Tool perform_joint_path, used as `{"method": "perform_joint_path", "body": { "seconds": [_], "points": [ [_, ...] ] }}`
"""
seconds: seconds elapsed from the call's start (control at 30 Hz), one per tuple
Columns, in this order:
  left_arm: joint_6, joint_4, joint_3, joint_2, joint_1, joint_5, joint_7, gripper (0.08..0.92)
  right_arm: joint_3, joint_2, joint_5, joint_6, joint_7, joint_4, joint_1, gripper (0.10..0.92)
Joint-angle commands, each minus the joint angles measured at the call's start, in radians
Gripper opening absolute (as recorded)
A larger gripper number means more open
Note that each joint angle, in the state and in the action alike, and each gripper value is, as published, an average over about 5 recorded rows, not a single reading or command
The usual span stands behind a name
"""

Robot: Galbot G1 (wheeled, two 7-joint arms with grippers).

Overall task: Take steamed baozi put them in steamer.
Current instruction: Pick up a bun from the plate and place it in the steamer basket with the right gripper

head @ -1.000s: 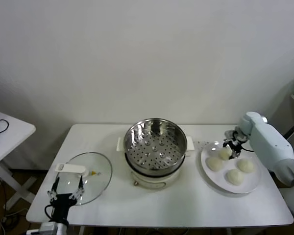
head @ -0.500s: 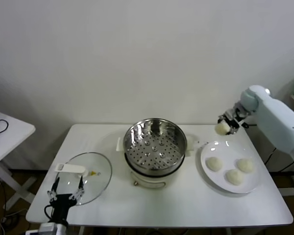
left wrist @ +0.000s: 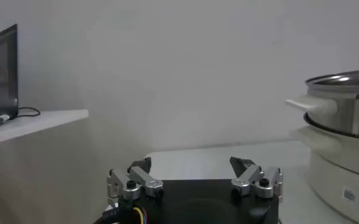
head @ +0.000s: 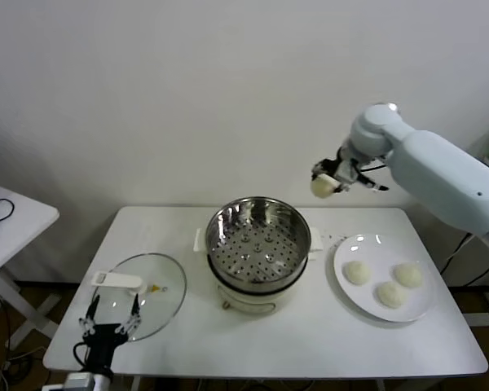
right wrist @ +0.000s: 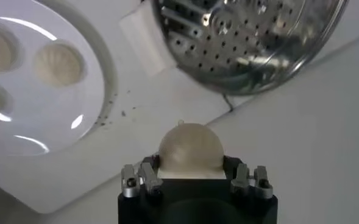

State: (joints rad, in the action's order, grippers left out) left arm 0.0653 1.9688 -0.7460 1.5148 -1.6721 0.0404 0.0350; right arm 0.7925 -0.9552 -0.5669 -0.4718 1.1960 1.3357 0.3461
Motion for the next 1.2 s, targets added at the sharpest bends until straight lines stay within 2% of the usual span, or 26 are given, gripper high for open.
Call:
{"method": "perform_joint_path", "body": {
  "seconds": [0.03,0.2,0.6,1.2],
  "points": [
    [-0.006,0.008,-0.006,0.001,0.0,0.002,0.0,0.823,0.067,-0.134,-0.043,-0.014,0.001,0.114,0.019,0.682],
    [-0.004,0.009,-0.013,0.0,-0.006,0.004,0.006,0.823,0.088,-0.189,-0.049,0.001,0.002,0.071,-0.021,0.687],
    [0.006,0.011,-0.018,-0.002,-0.024,0.007,0.013,0.823,0.066,-0.27,-0.178,-0.049,-0.007,-0.101,-0.129,0.687],
    [0.011,0.001,-0.019,-0.005,-0.027,0.017,0.012,0.823,0.025,-0.311,-0.274,-0.088,-0.026,-0.178,-0.176,0.687]
  ]
}}
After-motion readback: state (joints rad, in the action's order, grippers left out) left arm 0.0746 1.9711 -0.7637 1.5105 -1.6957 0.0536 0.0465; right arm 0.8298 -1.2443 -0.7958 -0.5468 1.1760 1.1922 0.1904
